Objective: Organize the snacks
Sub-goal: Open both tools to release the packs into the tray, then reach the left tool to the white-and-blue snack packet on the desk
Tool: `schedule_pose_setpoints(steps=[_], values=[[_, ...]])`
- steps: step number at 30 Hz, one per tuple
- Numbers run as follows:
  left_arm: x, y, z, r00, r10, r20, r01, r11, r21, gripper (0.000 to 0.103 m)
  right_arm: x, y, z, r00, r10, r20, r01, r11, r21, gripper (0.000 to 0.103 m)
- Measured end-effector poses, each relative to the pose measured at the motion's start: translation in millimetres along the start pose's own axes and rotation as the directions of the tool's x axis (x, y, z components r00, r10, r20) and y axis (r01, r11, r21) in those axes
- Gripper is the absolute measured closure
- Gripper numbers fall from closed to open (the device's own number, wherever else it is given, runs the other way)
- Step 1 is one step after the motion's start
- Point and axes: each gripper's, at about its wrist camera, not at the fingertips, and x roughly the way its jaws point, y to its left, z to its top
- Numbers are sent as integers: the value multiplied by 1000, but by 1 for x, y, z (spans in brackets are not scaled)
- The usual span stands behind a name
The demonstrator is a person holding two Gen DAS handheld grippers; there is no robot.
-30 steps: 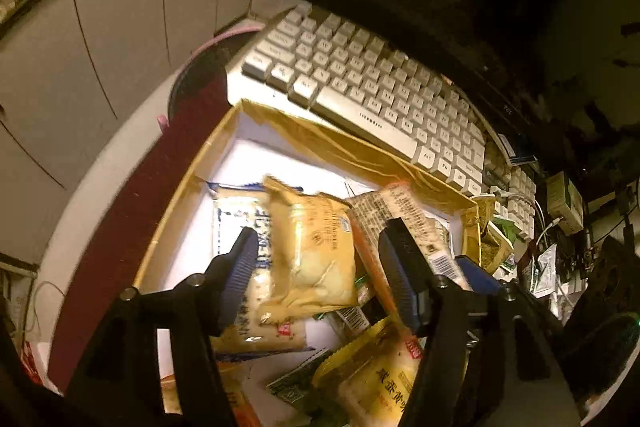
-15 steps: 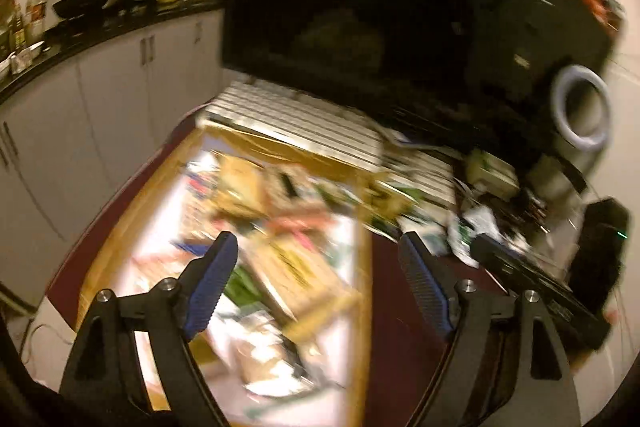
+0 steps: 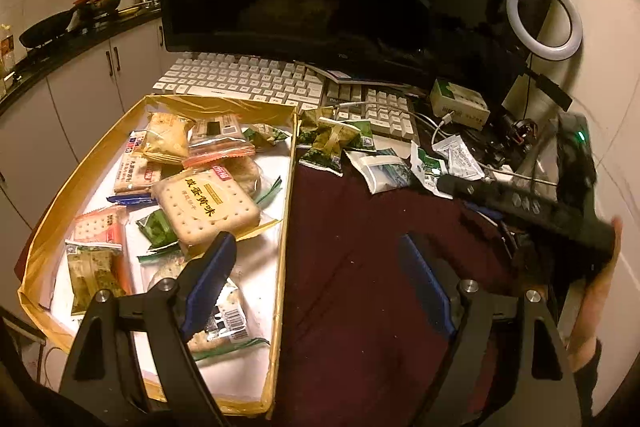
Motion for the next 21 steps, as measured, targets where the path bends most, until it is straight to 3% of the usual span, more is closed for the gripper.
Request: schedule_pose_setpoints(steps=[7, 16, 19, 21], values=[[-5, -3, -1, 1000, -4, 10, 4, 1000, 3, 19, 38, -30, 25, 993, -60, -105, 76, 984, 159, 27], [-7, -4, -3, 1000, -12, 8, 11, 1000, 10, 19, 46, -10, 18, 980, -195, -25, 196, 980, 24, 25], [-5, -4, -4, 1000, -13, 1, 13, 1000, 2, 19, 46, -5, 12, 967, -254, -10, 254, 967, -10, 45], [-5, -4, -4, 1000, -23, -6, 23, 1000, -4, 19, 41, -12, 10, 964, -268, -2, 268, 963, 25, 75]])
